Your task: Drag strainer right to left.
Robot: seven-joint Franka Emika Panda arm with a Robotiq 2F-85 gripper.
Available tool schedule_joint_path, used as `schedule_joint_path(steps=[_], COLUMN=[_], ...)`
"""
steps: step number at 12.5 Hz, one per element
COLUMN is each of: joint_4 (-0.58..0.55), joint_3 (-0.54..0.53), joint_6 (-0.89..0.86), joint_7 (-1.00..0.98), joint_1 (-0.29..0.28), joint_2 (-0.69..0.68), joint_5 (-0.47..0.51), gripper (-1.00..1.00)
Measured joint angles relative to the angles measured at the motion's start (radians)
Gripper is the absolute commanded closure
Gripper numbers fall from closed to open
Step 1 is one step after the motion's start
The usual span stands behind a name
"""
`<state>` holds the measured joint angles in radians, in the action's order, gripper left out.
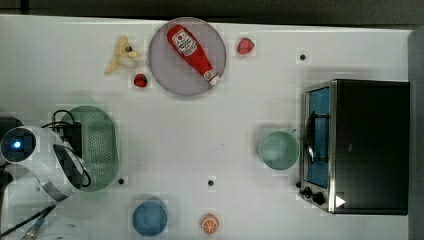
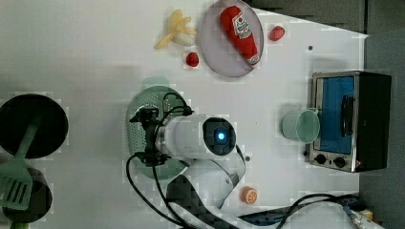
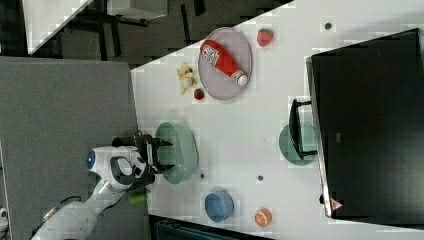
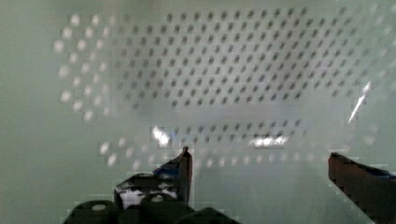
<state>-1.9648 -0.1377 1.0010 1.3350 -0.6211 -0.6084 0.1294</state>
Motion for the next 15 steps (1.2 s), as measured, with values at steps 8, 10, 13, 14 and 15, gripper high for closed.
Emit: schedule_joint_path(steps=[8,10,13,14,15], joint_4=[-0.053,0.012,0.039,0.037,0.036], joint_3=[0.141,0.221,0.369,0.416,0.478], joint_6=[-0.564,-0.642,-0.769,-0.832,-0.889], joint_7=[-0.255,-0.376,-0.627,-0.71,-0.792], joint_1=[0.027,0.036,0.065,0.095,0.115], joint_2=[0.43,0.587,0.84,0.91,0.964], joint_5=[-0.021,-0.016,-0.121,-0.163,-0.203], gripper=[-1.0,-1.0,-1.0,-1.0,-1.0])
